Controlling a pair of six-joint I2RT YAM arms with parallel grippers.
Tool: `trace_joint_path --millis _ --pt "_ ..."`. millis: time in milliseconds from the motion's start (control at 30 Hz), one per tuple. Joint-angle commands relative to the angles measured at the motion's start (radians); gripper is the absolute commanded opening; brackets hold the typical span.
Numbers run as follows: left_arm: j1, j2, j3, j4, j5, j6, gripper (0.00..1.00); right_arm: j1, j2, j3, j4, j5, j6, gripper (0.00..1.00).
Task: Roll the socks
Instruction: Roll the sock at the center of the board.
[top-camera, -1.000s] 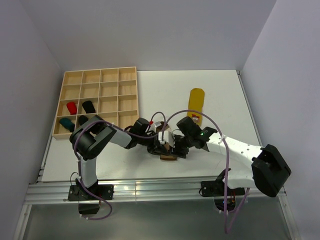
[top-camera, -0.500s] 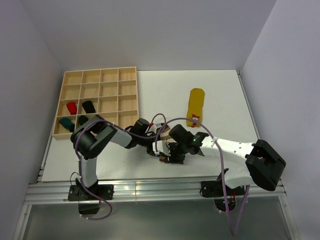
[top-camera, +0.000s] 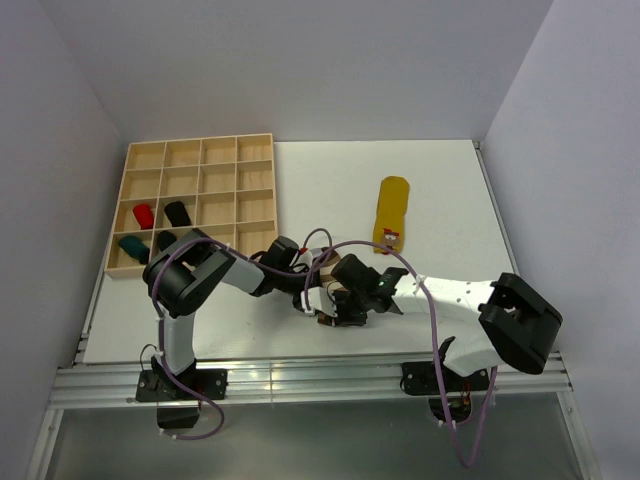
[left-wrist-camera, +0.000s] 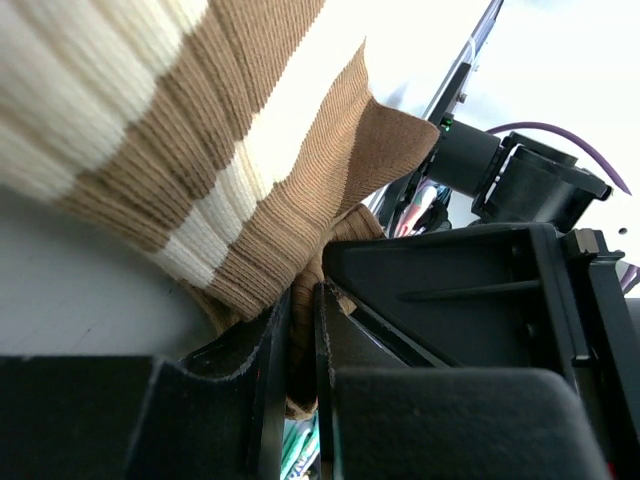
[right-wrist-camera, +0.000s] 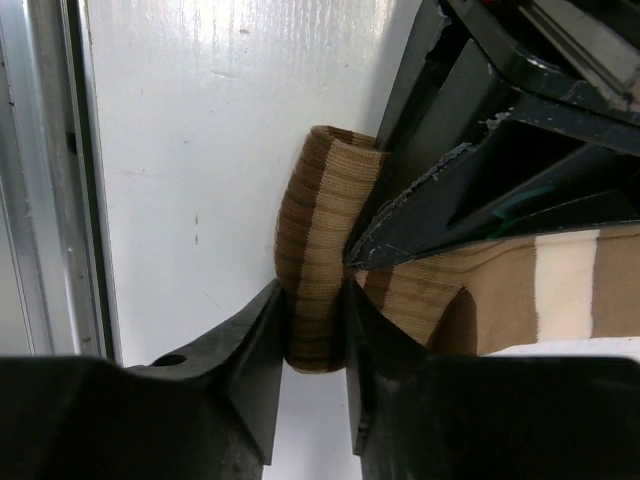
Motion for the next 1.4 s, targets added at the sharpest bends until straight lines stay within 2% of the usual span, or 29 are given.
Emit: trace_joint_path --millis 0,167,267,300,400,500,700,900,1033,1233,1367 --pt "-0.001 0.048 -0.035 -0.139 -0.108 0.067 0.0 0.007 0.02 -0.002 0.017 -0.017 0.012 0.3" --pt "0.003 -0.002 -0.018 -0.172 -0.144 0.111 0.04 -0.05 0.05 0.067 -0.107 -0.086 -0.015 0.26" --pt "0.004 -0.042 0.012 -0.22 -0.19 0.161 0.15 -0.1 0.093 0.131 -0.225 -0.161 -0.049 0.25" --pt "0.004 -0.051 0.022 -0.237 -0.209 0.184 0.22 -0.11 0.106 0.144 -0.245 -0.176 -0.055 0.24" --pt "0.006 -0.093 0.049 -0.276 -0.285 0.226 0.34 -0.16 0.144 0.17 -0.299 -0.226 -0.077 0.24" --pt "0.01 -0.13 0.062 -0.295 -0.357 0.238 0.39 -0.192 0.173 0.187 -0.338 -0.255 -0.091 0.24" --pt "0.019 -0.202 0.022 -0.24 -0.408 0.232 0.46 -0.245 0.268 0.274 -0.469 -0.33 -0.146 0.24" --pt "0.021 -0.314 -0.075 -0.13 -0.497 0.202 0.48 -0.28 0.415 0.412 -0.661 -0.417 -0.218 0.24" --pt "0.032 -0.404 -0.191 -0.031 -0.538 0.153 0.46 -0.318 0.515 0.513 -0.775 -0.471 -0.262 0.24" --pt "0.033 -0.559 -0.328 0.094 -0.606 0.14 0.41 -0.343 0.638 0.648 -0.85 -0.483 -0.214 0.24" --pt "0.018 -0.68 -0.398 0.176 -0.644 0.2 0.38 -0.347 0.722 0.756 -0.914 -0.497 -0.177 0.24"
